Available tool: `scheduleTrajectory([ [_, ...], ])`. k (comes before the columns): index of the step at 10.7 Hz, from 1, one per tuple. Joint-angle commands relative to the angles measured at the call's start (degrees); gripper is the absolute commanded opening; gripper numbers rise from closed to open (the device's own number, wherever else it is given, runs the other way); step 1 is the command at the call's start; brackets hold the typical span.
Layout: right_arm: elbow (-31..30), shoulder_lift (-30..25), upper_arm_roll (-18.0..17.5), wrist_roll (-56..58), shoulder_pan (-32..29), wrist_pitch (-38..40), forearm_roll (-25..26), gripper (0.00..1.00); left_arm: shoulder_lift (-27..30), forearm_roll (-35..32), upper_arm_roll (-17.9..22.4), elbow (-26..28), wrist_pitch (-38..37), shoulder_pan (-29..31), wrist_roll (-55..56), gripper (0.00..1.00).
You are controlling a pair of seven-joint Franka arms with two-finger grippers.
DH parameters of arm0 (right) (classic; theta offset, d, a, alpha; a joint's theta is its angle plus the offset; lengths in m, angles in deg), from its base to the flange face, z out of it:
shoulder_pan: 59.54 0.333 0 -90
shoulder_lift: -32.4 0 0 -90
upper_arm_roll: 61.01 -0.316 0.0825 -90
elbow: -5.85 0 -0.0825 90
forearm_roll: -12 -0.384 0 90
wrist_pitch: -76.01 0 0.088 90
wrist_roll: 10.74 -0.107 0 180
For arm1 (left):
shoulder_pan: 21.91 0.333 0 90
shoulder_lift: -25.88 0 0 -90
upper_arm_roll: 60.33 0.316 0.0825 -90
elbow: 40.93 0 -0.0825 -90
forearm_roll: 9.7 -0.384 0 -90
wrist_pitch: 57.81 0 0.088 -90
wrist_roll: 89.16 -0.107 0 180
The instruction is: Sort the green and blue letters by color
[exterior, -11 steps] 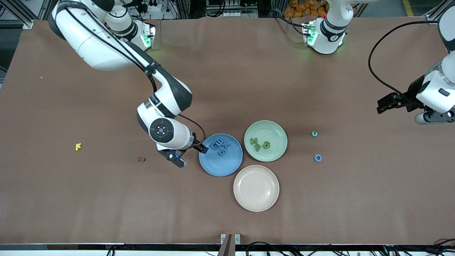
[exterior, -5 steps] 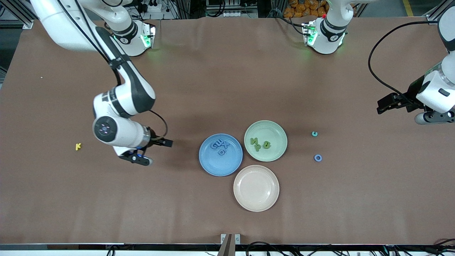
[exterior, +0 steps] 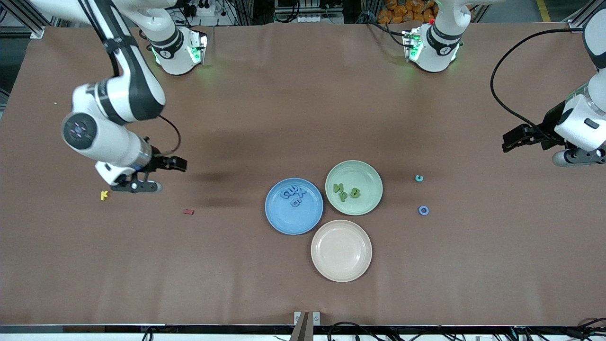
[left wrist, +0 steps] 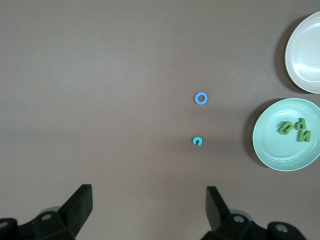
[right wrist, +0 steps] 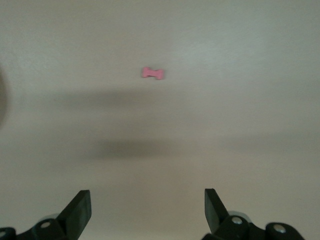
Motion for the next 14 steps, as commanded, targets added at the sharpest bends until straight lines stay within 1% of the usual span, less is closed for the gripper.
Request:
scheduleTrajectory([
  [1,-5.0,-10.5,1.0,7.3,-1.9,-0.3,-0.9,1.0,0.5,0.7,0.3,0.2,0.4,0.1,-1.6,1.0],
  [2,-3.4,-11.5,2.8,8.5,-0.9,1.6,-0.8,1.0,0.4,0.7,0.3,0.2,0.4,0.1,-1.6,1.0],
  [3,-0.1,-11.4,4.5,9.9,-0.4,3.2,-0.8,1.0,0.4,0.7,0.3,0.2,0.4,0.0,-1.6,1.0],
  [5,5.7,-11.2,6.5,12.6,-0.3,4.2,-0.5,1.0,0.3,0.7,0.3,0.2,0.4,0.0,-1.6,1.0],
  [6,9.2,-11.2,6.8,12.8,-0.1,7.3,1.4,1.0,0.3,0.7,0.3,0.2,0.4,0.0,-1.6,1.0],
  [7,12.7,-11.1,6.7,12.8,0.0,9.2,6.1,1.0,0.3,0.7,0.3,0.2,0.4,0.0,-1.6,1.0],
  [8,16.6,-11.1,6.7,12.9,0.0,13.3,7.7,1.0,0.3,0.7,0.3,0.2,0.4,0.0,-1.6,1.0],
  [9,21.0,-10.9,6.8,12.8,0.0,18.3,7.7,1.0,0.2,0.7,0.3,0.2,0.4,-0.1,-1.6,1.0],
  [11,25.8,-10.9,7.0,12.7,0.0,23.5,6.9,1.0,0.2,0.7,0.3,0.1,0.5,-0.1,-1.6,1.0],
  [13,28.3,-11.1,8.6,12.6,0.1,24.5,2.2,1.0,0.1,0.7,0.3,0.1,0.5,-0.1,-1.6,1.0],
  [14,28.5,-11.2,9.6,12.5,0.1,24.5,0.2,1.0,0.1,0.7,0.3,0.1,0.5,-0.1,-1.6,1.0],
])
